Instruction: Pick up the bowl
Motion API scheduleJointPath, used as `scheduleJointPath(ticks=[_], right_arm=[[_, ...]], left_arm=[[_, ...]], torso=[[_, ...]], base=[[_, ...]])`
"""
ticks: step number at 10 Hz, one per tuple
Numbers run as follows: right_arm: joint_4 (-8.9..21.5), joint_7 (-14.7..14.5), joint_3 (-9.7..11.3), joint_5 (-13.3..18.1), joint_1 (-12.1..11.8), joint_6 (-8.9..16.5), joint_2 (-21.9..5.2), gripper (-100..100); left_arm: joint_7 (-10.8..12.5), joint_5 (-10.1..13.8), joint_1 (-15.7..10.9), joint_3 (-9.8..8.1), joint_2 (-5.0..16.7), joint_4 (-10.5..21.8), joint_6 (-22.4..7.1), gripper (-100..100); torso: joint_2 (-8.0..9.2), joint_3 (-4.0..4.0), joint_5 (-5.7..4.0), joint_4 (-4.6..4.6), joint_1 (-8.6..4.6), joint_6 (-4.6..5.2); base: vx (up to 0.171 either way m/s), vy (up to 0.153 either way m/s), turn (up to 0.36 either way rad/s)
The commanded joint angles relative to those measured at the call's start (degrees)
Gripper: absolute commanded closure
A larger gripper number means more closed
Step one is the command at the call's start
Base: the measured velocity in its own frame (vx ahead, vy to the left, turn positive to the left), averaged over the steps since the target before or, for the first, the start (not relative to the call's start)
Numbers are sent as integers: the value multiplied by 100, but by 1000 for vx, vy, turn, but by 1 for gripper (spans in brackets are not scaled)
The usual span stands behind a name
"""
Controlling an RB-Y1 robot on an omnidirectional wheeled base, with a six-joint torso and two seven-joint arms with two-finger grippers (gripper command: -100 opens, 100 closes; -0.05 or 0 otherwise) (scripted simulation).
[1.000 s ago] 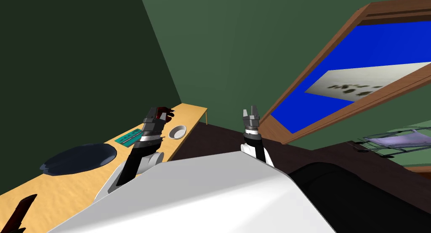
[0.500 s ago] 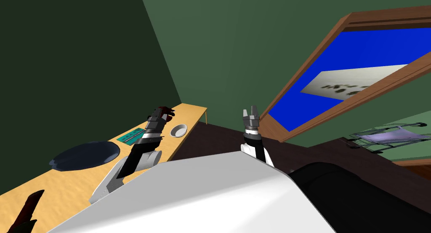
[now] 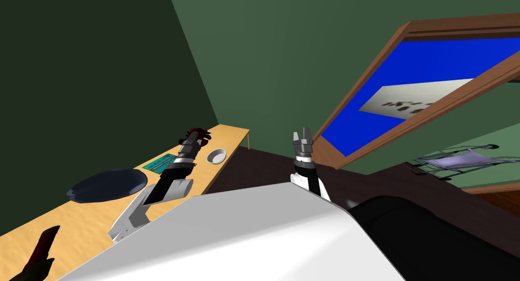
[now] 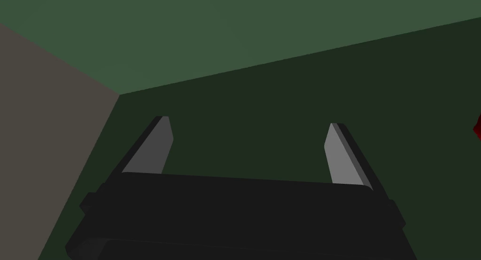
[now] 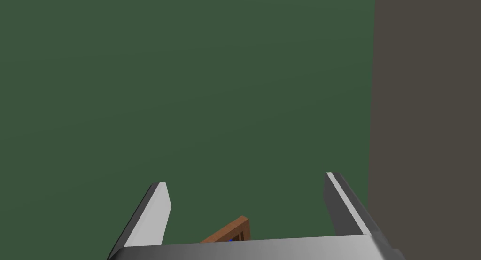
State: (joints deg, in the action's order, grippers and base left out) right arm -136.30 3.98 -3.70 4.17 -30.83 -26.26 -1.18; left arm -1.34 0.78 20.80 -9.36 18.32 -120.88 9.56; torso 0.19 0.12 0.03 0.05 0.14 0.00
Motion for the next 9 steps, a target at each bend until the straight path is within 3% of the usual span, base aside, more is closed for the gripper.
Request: scheduleJointPath(ticks=[1,9], right_arm=[[0,0,0,0,0,0,0,0],[0,0,0,0,0,0,0,0]], left_arm=[[4,-11,-33,-13,27,59,-206,-100],[94,6,-472,-137,255,667,-1388,-100]], torso=[[0,0,0,0,0,0],[-11,-6,-1,-2,-4,0]], base=[[-39,21,-14],[-30,21,-14]])
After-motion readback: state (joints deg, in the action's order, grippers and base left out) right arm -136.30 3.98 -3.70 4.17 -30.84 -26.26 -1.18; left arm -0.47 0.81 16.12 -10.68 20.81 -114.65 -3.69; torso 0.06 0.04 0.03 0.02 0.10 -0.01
